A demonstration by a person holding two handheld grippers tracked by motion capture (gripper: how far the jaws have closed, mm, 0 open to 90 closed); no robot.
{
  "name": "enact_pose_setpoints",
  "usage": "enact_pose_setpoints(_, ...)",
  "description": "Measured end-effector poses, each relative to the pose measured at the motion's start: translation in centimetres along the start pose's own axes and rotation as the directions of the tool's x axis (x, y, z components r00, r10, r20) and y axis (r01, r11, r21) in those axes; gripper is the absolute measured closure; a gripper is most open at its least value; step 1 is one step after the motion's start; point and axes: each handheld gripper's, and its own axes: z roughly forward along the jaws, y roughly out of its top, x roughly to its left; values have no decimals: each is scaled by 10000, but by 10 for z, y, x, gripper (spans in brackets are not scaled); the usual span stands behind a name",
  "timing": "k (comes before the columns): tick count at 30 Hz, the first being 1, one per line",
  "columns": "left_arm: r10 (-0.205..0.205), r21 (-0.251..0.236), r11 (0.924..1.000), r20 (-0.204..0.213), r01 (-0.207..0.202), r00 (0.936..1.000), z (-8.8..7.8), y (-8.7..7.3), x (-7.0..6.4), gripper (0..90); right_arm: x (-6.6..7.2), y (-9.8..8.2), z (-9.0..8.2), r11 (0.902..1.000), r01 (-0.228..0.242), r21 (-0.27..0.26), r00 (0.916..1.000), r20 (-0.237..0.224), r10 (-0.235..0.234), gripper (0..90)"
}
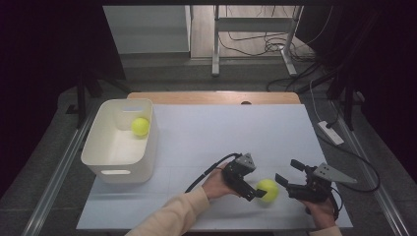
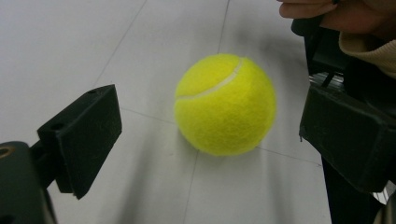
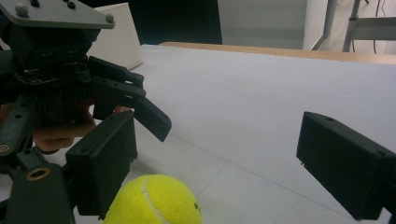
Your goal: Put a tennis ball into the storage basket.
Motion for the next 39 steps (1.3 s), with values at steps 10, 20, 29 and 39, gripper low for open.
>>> enact_pose_setpoints(10, 174, 268, 9995, 27, -174, 9998, 13, 4, -3, 66, 0, 0, 1, 10000, -6, 33, 10000, -38, 6, 120)
enact_pose_setpoints(20, 355, 543, 9979, 32, -356, 9994, 28, 8, -8, 60, 0, -1, 0, 10000, -15, 30, 10000, -15, 15, 120)
enact_pose_setpoints(29, 431, 807, 9958, -70, -424, 9990, 44, 8, -9, 97, -1, -1, 1, 10000, -29, 34, 10000, -9, 29, 121)
enact_pose_setpoints(39, 528, 770, 9957, -54, -523, 9986, 43, 8, -9, 270, -1, -1, 0, 10000, -84, 40, 10000, -6, 84, 121)
